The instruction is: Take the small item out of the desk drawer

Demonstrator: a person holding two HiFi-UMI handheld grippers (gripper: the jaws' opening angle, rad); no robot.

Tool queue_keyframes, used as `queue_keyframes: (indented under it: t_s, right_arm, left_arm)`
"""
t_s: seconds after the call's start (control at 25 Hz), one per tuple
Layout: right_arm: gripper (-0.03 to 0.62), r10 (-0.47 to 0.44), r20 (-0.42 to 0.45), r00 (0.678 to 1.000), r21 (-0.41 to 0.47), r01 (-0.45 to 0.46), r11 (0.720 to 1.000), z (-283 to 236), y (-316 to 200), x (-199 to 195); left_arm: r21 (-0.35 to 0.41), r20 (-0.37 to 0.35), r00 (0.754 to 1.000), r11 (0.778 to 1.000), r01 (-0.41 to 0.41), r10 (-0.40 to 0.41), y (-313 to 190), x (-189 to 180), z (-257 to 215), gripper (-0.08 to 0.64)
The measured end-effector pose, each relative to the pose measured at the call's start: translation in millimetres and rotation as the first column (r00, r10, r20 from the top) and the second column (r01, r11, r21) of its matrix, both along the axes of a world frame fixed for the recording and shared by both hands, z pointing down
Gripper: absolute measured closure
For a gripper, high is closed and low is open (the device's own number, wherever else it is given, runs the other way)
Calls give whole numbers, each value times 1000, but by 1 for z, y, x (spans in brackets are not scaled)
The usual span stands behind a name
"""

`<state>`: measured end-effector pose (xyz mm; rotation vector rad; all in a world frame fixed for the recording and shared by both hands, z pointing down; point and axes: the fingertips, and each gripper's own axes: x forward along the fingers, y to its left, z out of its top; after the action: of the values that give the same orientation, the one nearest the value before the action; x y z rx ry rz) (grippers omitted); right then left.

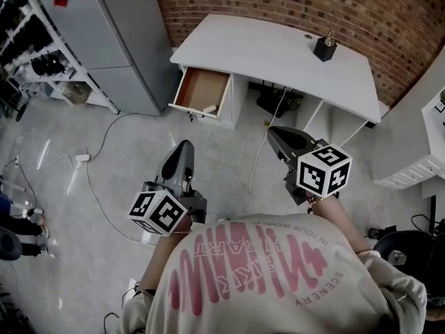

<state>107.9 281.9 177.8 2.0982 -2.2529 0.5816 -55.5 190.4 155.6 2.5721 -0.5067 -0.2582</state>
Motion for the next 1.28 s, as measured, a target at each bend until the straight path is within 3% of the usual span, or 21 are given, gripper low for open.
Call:
queue_keyframes:
  t_s: [0.72, 1.28]
  right_arm:
    - [578, 3, 48, 999, -94, 1, 996, 50, -123, -17]
    - [578, 40, 137, 990, -187, -14, 982, 101, -156, -19]
  left_arm:
    - [-88, 65, 998, 996, 32, -26, -120, -26, 49, 557]
    - [-138, 94, 995, 990, 35, -22, -148, -33, 82, 557]
